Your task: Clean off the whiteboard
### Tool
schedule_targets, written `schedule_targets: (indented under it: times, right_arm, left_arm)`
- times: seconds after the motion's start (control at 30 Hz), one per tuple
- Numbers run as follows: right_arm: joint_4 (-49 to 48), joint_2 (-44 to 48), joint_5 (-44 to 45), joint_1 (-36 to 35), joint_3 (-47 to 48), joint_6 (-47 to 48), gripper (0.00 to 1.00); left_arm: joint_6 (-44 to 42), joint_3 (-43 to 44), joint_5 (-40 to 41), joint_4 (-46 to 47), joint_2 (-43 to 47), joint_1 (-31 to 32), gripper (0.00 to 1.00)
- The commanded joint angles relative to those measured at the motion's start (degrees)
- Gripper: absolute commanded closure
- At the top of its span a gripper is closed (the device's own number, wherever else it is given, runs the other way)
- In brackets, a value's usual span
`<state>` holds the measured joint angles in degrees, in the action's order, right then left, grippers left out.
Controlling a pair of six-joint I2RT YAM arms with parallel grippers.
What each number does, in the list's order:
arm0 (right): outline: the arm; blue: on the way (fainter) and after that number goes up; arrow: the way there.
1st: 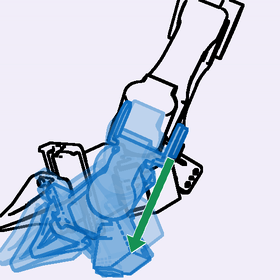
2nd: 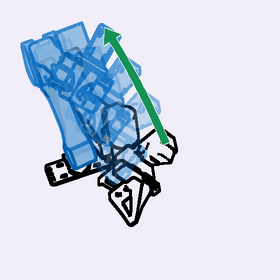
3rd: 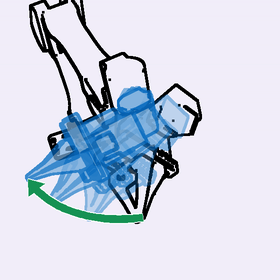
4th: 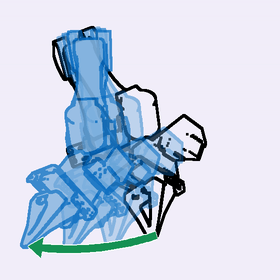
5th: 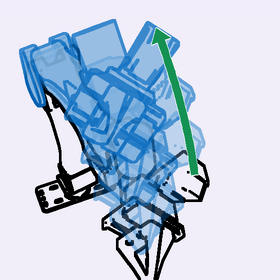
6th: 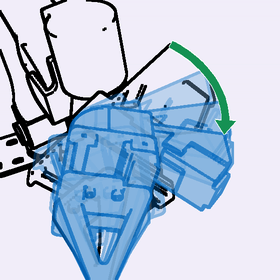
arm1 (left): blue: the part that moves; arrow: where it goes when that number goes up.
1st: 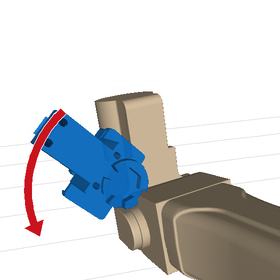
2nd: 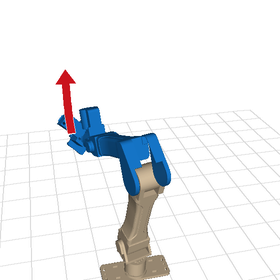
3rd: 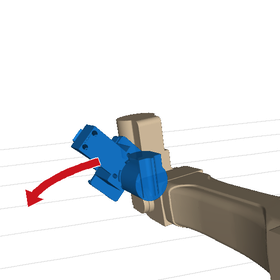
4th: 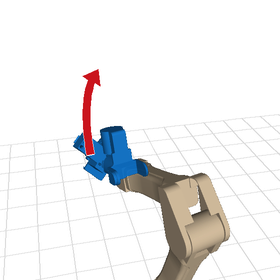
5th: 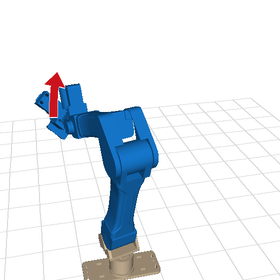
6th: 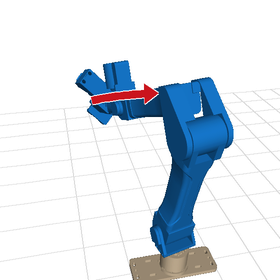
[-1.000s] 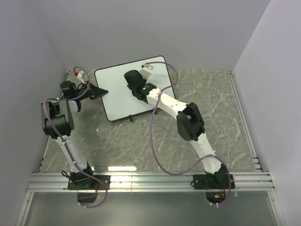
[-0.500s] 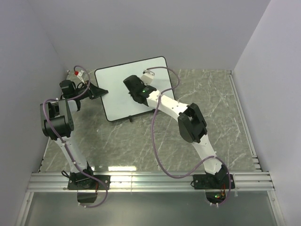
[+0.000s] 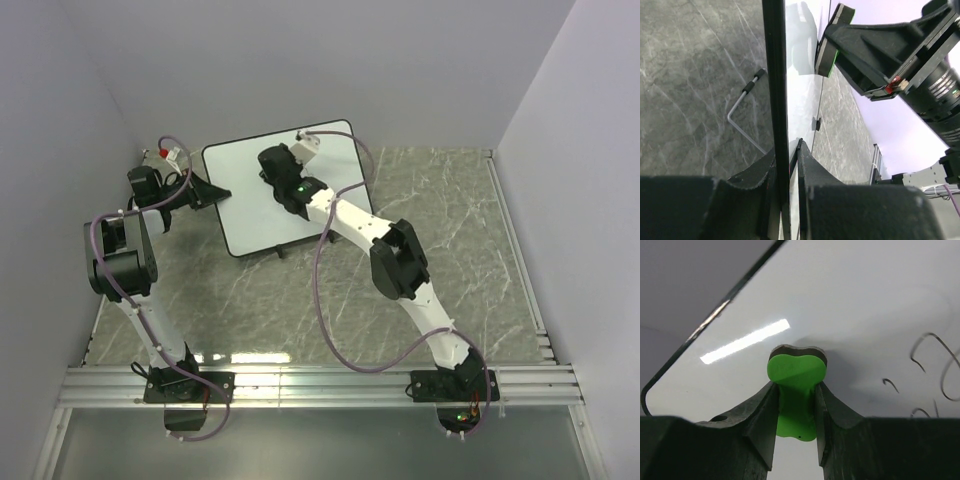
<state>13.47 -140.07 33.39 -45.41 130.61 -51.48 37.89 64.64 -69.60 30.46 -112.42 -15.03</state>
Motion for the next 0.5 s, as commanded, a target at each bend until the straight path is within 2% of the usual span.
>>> schedule_targets:
  times: [0.0, 0.07, 0.3, 0.47]
  right_arm:
    - [0.68, 3.3, 0.45, 1.55, -10.52, -3.97, 1.0]
    - [0.76, 7.59, -0.68, 1.55, -18.93, -7.65, 1.0]
    - [-0.11, 14.38, -3.15, -0.03, -35.83, -15.49, 1.0]
    - [0.06, 14.91, -2.45, -0.3, -38.41, -16.81, 1.0]
  left_arm:
    - [-4.05, 1.8, 0.61, -0.93, 3.44, -0.35, 1.0]
    - [-3.88, 1.8, 0.61, -0.84, 3.61, -0.35, 1.0]
    - [-4.31, 2.15, 0.7, -1.28, 4.14, -0.35, 1.0]
    - [-5.19, 2.24, 0.87, -2.42, 4.58, -0.18, 1.0]
